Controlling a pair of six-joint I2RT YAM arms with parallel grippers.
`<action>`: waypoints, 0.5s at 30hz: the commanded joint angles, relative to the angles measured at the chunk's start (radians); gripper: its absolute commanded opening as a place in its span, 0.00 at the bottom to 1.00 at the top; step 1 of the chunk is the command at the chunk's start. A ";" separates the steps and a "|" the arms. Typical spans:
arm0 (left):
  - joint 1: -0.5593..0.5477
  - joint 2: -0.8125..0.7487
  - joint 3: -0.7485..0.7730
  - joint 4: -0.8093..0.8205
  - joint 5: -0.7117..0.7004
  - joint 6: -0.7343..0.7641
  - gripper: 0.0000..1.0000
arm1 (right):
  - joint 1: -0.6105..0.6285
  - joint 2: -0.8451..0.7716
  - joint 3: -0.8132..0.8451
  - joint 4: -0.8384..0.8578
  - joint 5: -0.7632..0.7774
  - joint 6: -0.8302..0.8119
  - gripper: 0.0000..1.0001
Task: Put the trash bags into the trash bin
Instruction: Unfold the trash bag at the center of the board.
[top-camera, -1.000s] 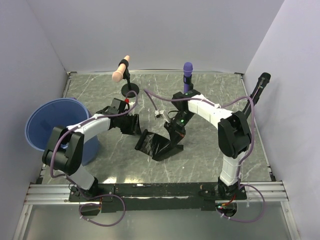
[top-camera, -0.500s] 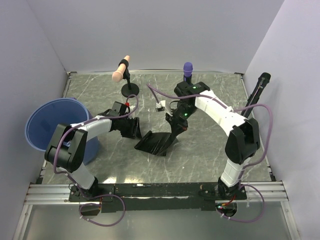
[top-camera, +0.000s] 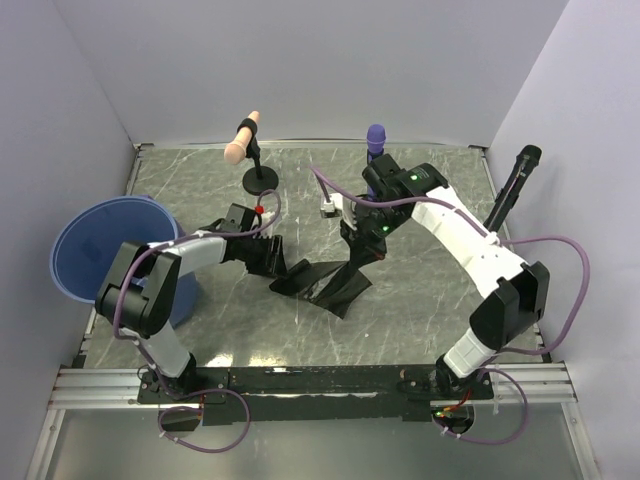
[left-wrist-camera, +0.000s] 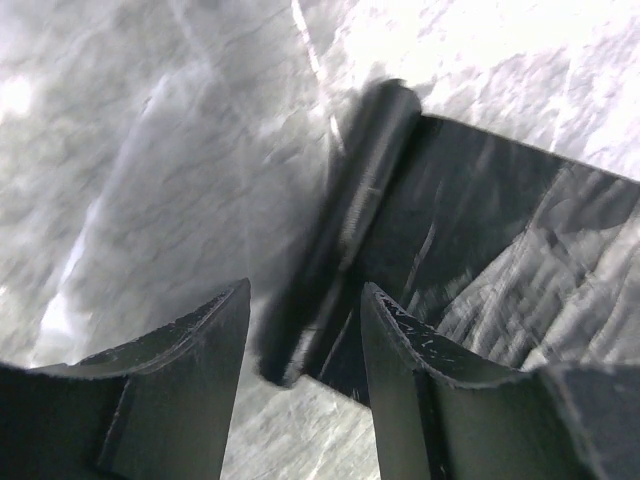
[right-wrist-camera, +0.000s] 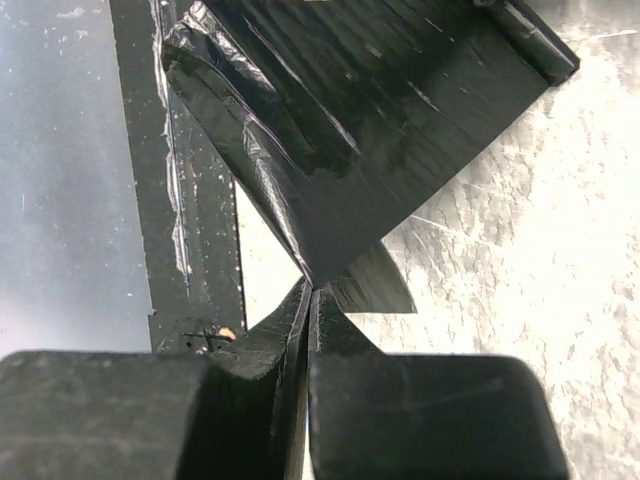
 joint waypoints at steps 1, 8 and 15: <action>-0.001 0.059 0.026 0.007 0.010 0.034 0.54 | -0.003 -0.089 0.018 -0.235 0.012 0.012 0.00; -0.001 0.101 0.052 -0.011 -0.013 0.037 0.54 | -0.003 -0.118 -0.007 -0.237 0.035 0.020 0.00; -0.036 0.102 0.033 -0.033 -0.059 0.063 0.53 | -0.003 -0.170 -0.091 -0.237 0.100 0.013 0.00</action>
